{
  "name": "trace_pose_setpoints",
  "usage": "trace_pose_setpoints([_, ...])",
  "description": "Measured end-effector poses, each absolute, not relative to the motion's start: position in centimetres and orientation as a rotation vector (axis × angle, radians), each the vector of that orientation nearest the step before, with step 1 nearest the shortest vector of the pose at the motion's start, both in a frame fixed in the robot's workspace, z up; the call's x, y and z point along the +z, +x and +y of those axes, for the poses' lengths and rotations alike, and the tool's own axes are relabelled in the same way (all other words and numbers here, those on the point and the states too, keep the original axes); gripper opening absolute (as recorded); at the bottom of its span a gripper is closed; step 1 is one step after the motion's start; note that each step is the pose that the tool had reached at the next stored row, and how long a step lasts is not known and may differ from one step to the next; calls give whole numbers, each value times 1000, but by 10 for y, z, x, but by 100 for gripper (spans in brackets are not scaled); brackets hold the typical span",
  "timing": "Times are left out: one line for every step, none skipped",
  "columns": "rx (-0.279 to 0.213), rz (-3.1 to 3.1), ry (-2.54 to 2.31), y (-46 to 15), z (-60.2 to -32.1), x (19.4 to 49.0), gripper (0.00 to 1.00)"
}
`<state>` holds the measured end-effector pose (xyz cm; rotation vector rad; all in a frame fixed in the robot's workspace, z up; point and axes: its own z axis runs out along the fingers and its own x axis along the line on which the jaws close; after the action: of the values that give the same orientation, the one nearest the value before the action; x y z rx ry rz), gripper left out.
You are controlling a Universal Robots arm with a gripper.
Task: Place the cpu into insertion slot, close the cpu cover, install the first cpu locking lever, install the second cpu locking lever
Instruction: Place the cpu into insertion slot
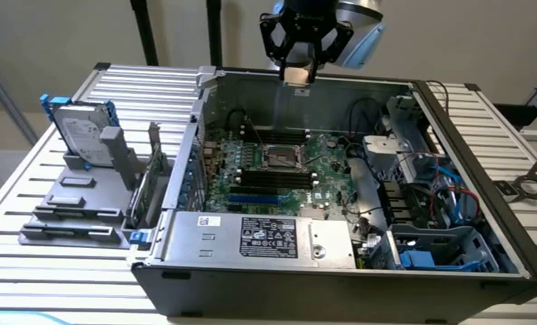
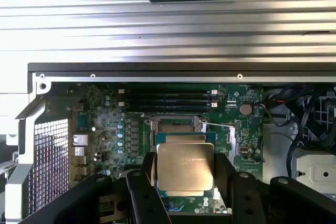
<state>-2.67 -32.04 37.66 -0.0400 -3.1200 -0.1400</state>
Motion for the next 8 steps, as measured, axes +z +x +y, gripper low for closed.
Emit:
trace_pose_setpoints([-140, -3120, -40, -27, -320, 377, 55])
trace_pose_setpoints([-140, -3120, -40, -27, -320, 377, 55])
trace_pose_setpoints([-140, -3120, -40, -27, -320, 377, 55])
trace_pose_setpoints([-140, -3120, -40, -27, -320, 377, 55])
trace_pose_setpoints([-140, -3120, -41, -27, -320, 377, 55])
trace_pose_setpoints([-140, -3120, -50, -27, -320, 376, 55])
trace_pose_setpoints([-140, -3120, -65, -27, -320, 376, 55])
trace_pose_setpoints([-140, -3120, -84, -27, -320, 376, 55])
